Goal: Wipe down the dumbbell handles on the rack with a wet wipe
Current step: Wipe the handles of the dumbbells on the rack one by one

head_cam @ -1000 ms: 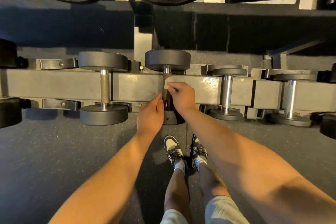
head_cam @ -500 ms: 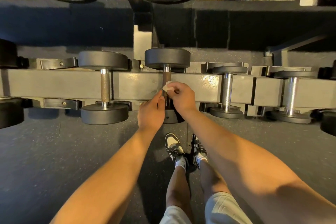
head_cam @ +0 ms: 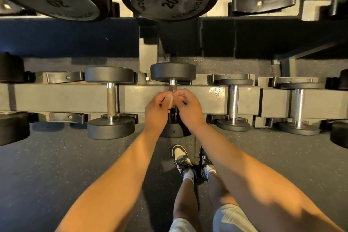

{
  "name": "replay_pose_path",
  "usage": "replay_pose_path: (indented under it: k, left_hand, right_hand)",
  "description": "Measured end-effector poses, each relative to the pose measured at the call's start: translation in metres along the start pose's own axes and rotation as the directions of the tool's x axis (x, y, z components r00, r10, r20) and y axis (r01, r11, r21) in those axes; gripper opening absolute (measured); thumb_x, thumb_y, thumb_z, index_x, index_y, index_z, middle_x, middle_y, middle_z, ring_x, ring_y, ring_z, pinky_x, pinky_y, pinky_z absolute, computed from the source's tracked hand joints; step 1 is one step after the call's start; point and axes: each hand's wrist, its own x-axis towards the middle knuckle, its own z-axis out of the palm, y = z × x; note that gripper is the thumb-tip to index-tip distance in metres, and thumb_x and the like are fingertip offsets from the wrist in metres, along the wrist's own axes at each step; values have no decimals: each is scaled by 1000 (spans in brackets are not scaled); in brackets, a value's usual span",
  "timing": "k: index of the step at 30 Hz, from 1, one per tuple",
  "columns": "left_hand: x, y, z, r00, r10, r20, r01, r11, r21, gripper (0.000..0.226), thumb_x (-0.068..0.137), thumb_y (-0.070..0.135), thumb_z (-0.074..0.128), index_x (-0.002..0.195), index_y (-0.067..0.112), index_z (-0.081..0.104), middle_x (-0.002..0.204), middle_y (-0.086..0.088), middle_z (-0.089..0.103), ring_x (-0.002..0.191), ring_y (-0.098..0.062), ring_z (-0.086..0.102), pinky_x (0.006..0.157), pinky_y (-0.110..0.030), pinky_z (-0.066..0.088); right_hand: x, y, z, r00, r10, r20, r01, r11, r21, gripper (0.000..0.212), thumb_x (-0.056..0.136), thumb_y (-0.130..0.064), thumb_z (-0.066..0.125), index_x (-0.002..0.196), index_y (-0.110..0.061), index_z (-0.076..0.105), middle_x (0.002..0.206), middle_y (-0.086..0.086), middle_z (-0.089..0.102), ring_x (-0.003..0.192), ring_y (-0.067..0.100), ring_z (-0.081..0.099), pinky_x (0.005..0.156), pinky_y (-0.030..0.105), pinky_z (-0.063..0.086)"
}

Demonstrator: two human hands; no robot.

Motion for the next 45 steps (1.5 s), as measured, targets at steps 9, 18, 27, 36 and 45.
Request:
replay_pose_path:
  k: [9, 18, 27, 36, 45]
  left_hand:
    - [43, 8, 24, 995, -51, -89, 54, 998, 36, 30, 104, 22, 54, 129, 22, 70, 137, 0, 64, 127, -13, 57, 113, -27, 40]
    - [22, -7, 11, 995, 97, 0, -94, 961, 258, 26, 103, 17, 55, 121, 19, 74, 123, 2, 72, 113, -9, 64, 87, 7, 28]
    - [25, 2, 15, 997, -61, -47, 60, 998, -12, 25, 100, 31, 62, 122, 25, 71, 109, 15, 69, 99, 3, 61, 79, 6, 36]
    - [13, -15, 8, 998, -51, -34, 57, 975, 215, 18, 99, 14, 60, 105, 15, 77, 105, 5, 72, 87, 2, 63, 72, 2, 37]
    - [-12, -14, 7, 999, -34, 14, 33, 997, 71, 19, 97, 13, 64, 100, 31, 70, 98, 19, 69, 93, 9, 62, 81, -5, 46]
  right_hand:
    - [4, 34, 18, 978, 34, -204, -65, 986, -151, 26, 99, -9, 51, 119, -16, 66, 117, 2, 66, 105, 13, 59, 98, 26, 46]
    - [-3, 32, 20, 978, 74, -197, -107, 981, -162, 26, 102, -14, 48, 121, -20, 65, 116, -1, 67, 105, 16, 61, 94, 30, 48]
    - [0, 38, 20, 969, 60, -240, -117, 966, -231, 28, 102, -16, 49, 125, -19, 64, 120, 1, 65, 108, 18, 60, 93, 23, 42]
    - [-2, 34, 20, 973, 93, -210, -137, 969, -205, 30, 102, -17, 49, 127, -21, 64, 120, -1, 66, 108, 16, 61, 95, 31, 49]
    - [-17, 17, 5, 976, 171, -138, -182, 980, -74, 25, 101, -16, 56, 123, -18, 66, 108, -6, 67, 95, 5, 59, 84, 7, 46]
